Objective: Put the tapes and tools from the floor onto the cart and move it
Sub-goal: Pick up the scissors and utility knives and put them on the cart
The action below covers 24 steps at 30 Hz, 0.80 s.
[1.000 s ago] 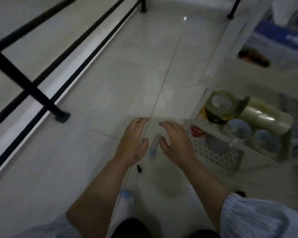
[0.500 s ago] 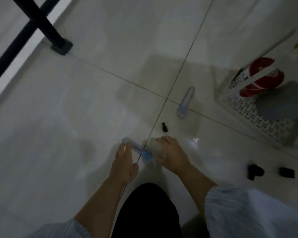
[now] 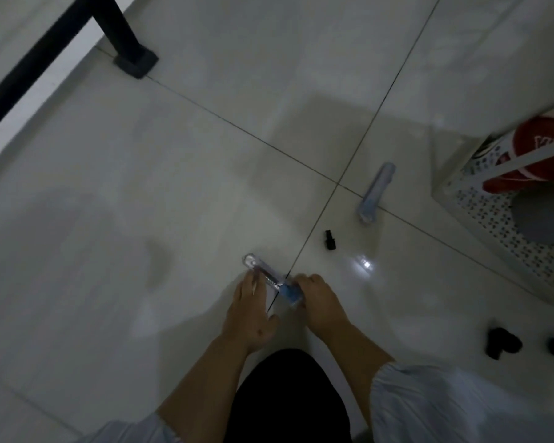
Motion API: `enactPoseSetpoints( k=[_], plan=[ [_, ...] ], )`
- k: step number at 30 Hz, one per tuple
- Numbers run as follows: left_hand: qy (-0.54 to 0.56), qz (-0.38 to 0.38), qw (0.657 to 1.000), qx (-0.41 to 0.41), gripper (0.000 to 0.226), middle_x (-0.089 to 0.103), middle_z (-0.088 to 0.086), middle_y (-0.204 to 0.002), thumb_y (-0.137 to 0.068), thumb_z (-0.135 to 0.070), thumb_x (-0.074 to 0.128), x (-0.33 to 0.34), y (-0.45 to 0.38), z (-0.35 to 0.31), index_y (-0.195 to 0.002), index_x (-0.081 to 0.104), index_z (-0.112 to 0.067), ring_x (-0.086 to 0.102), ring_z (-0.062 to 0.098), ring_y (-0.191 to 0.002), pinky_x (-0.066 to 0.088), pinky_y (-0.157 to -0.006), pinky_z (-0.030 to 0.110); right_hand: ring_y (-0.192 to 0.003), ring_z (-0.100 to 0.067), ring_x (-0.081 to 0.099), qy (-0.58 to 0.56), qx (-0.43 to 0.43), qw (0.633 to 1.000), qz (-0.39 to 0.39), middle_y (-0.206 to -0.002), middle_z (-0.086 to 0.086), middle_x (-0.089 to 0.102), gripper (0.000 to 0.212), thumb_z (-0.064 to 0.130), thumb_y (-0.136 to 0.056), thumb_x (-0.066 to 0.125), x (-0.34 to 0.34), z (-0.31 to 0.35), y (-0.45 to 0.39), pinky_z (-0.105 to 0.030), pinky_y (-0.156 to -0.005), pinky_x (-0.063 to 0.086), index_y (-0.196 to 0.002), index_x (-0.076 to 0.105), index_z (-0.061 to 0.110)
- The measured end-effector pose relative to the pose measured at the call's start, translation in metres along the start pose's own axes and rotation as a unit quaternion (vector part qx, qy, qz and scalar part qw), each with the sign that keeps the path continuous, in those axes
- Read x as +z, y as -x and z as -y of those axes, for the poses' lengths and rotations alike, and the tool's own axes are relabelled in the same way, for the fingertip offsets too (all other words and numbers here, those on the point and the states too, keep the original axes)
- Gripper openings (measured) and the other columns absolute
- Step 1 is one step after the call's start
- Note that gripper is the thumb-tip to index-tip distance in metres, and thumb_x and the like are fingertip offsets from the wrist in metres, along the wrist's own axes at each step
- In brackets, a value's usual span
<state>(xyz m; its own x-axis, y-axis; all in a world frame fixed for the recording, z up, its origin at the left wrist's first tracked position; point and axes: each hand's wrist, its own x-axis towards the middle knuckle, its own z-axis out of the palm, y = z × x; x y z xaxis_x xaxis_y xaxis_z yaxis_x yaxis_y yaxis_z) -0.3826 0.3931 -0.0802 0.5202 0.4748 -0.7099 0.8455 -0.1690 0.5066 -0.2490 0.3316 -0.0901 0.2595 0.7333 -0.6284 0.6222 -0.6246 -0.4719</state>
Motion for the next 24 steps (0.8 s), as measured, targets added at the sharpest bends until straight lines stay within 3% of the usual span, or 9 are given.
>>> enactPoseSetpoints(
  k=[4, 8, 12, 16, 20, 24],
  plan=[
    [0.061, -0.016, 0.998, 0.020, 0.085, -0.013, 0.001, -0.156, -0.088, -0.025, 0.052, -0.003, 0.007, -0.008, -0.143, -0.012, -0.015, -0.005, 0.023, -0.145, 0.008, -0.117, 0.037, -0.078, -0.020, 0.050, -0.080, -0.013, 0.996, -0.028, -0.086, -0.011, 0.051, 0.021, -0.006, -0.079, 0.056, -0.013, -0.002, 0.009, -0.022, -0.063, 0.032, -0.099, 0.061, -0.002],
    [0.098, -0.042, 0.991, 0.081, 0.083, -0.016, -0.013, -0.150, -0.087, -0.022, 0.053, -0.009, 0.013, -0.030, -0.143, -0.009, -0.022, -0.004, 0.018, -0.144, 0.014, -0.119, 0.038, -0.068, -0.019, 0.054, -0.173, -0.022, 0.982, -0.078, -0.078, -0.007, 0.058, 0.018, -0.011, -0.073, 0.058, -0.035, -0.008, 0.024, -0.014, -0.058, 0.040, -0.088, 0.061, -0.002],
    [0.152, -0.070, 0.975, 0.146, 0.089, -0.017, -0.018, -0.145, -0.082, -0.017, 0.056, -0.021, 0.019, -0.069, -0.142, -0.010, -0.024, 0.006, 0.010, -0.141, 0.009, -0.104, 0.001, -0.058, -0.008, 0.051, -0.231, -0.010, 0.967, -0.109, -0.069, 0.002, 0.056, 0.021, -0.006, -0.077, 0.062, -0.074, -0.005, 0.046, -0.006, -0.054, 0.041, -0.096, 0.060, 0.004],
    [0.220, -0.085, 0.954, 0.187, 0.091, -0.014, -0.012, -0.155, -0.085, -0.006, 0.056, -0.038, 0.033, -0.131, -0.132, -0.014, -0.039, 0.034, 0.016, -0.135, 0.034, -0.100, 0.021, -0.067, -0.013, 0.057, -0.264, -0.032, 0.951, -0.156, -0.076, 0.001, 0.059, 0.024, -0.001, -0.078, 0.066, -0.123, -0.002, 0.074, -0.012, -0.060, 0.048, -0.093, 0.059, 0.017],
    [0.222, -0.110, 0.924, 0.290, 0.088, -0.011, -0.024, -0.147, -0.086, -0.007, 0.056, -0.052, 0.059, -0.196, -0.133, -0.007, -0.046, 0.039, 0.019, -0.132, 0.042, -0.106, 0.036, -0.073, -0.014, 0.061, -0.313, -0.046, 0.923, -0.218, -0.079, 0.005, 0.060, 0.027, 0.000, -0.080, 0.065, -0.174, -0.004, 0.116, -0.022, -0.068, 0.053, -0.093, 0.056, 0.022],
    [0.192, -0.099, 0.910, 0.354, 0.082, -0.006, -0.022, -0.149, -0.086, -0.010, 0.058, -0.058, 0.088, -0.256, -0.145, 0.003, -0.026, 0.050, 0.014, -0.119, 0.045, -0.099, 0.023, -0.076, -0.011, 0.061, -0.306, -0.068, 0.901, -0.300, -0.083, 0.006, 0.060, 0.029, 0.002, -0.081, 0.064, -0.215, -0.013, 0.169, -0.024, -0.071, 0.054, -0.101, 0.055, 0.021]
  ],
)
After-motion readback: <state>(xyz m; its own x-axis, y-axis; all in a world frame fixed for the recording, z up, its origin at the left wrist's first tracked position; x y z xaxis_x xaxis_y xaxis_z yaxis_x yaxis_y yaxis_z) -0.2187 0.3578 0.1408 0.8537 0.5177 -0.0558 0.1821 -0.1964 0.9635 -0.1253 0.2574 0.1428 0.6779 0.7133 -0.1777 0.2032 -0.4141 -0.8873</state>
